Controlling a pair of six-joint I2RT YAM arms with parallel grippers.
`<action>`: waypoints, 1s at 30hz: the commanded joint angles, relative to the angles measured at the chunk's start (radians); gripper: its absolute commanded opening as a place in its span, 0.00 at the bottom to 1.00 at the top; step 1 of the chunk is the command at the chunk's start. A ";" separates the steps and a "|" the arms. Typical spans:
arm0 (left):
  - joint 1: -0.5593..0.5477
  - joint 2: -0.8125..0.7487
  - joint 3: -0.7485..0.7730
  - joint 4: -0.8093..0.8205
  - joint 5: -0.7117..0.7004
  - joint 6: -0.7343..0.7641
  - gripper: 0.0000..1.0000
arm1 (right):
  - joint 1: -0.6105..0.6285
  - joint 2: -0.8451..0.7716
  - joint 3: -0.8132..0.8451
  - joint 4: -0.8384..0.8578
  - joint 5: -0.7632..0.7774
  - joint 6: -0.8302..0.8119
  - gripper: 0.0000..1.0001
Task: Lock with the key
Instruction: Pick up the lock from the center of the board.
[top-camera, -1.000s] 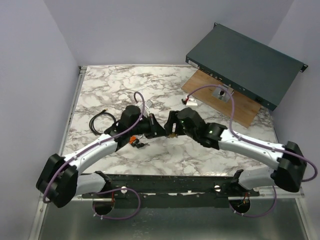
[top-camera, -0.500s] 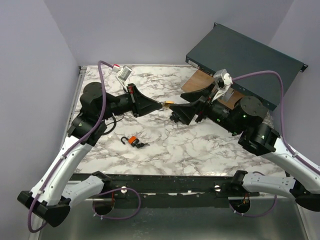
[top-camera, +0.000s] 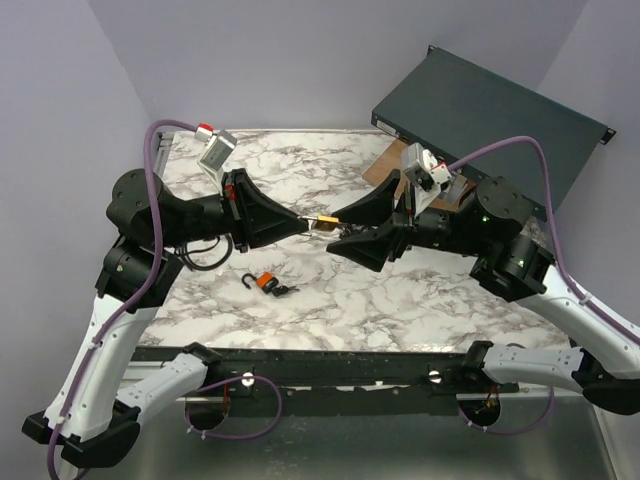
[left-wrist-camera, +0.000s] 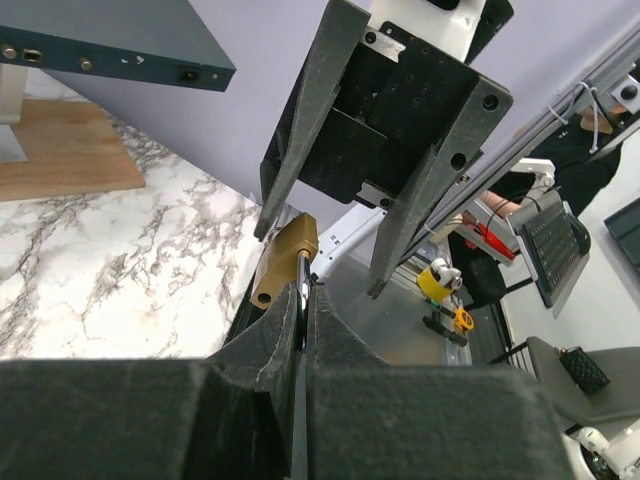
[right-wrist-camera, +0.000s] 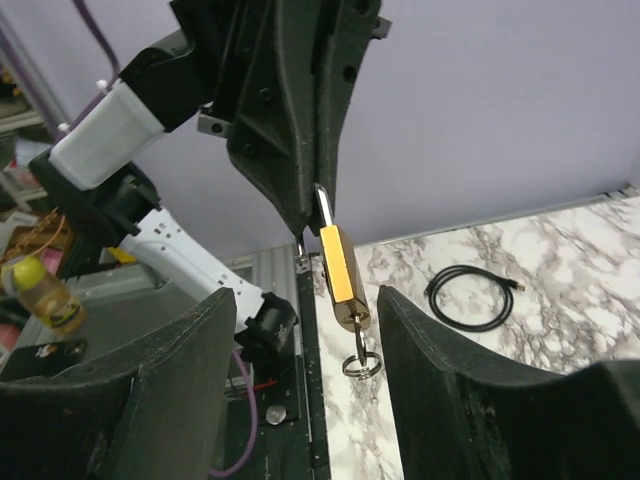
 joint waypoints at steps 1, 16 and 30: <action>0.008 -0.031 0.017 0.020 0.063 -0.012 0.00 | 0.006 0.020 0.037 0.026 -0.163 -0.006 0.60; 0.008 -0.074 -0.021 0.168 0.082 -0.120 0.00 | 0.006 0.042 0.031 0.180 -0.294 0.041 0.53; 0.008 -0.077 -0.035 0.204 0.068 -0.143 0.00 | 0.006 0.070 -0.001 0.285 -0.223 0.114 0.42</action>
